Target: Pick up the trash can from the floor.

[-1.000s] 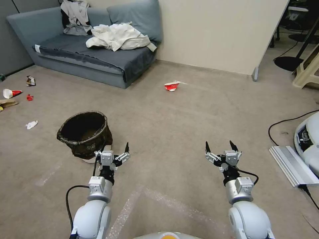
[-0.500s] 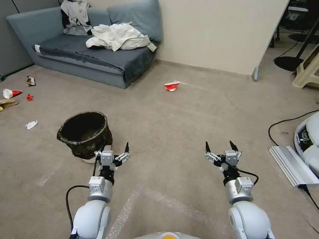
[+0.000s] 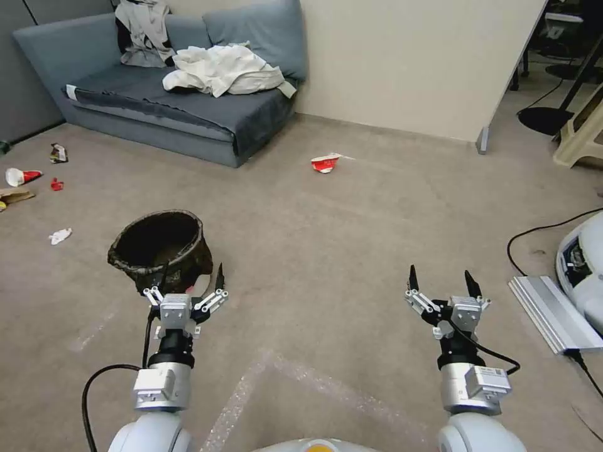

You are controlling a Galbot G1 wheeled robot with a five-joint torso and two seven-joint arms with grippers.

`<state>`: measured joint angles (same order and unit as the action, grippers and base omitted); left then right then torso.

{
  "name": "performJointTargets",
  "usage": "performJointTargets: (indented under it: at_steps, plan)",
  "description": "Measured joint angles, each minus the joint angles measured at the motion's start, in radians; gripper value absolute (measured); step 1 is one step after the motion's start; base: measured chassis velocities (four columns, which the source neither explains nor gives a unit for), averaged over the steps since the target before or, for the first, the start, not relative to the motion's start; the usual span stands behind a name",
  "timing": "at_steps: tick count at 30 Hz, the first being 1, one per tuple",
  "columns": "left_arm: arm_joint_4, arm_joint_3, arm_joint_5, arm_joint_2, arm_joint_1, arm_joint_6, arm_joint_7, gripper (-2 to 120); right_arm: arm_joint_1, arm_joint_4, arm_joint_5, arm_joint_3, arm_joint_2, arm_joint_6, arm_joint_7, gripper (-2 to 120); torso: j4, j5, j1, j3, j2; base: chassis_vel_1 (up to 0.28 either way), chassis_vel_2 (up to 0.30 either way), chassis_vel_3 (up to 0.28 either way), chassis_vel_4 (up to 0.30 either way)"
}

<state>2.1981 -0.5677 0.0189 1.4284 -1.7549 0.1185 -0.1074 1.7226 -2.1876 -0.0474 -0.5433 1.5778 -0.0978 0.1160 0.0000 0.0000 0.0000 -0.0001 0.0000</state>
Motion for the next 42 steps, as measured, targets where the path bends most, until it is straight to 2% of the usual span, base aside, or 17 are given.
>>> performJointTargets:
  at_steps: [8,20,42]
  plan:
    - [0.022,-0.004,-0.069,0.000,-0.004,-0.027,0.011,100,-0.001,-0.011,0.001,-0.005,-0.005,0.007,-0.009,100,0.0000,0.0000,0.000,0.000,0.000,0.000,0.000,0.000,0.000]
    - [0.049,0.000,-0.066,0.003,-0.006,-0.034,0.010,100,0.001,-0.025,0.019,-0.006,-0.006,0.025,-0.010,100,0.0000,0.0001,0.000,0.000,0.000,0.000,0.000,0.000,0.000]
    - [0.039,0.001,-0.048,0.002,-0.005,-0.028,0.010,100,0.000,-0.026,0.022,-0.005,-0.006,0.033,-0.002,100,0.0000,0.0000,0.000,0.000,0.000,0.031,0.031,0.031,0.031]
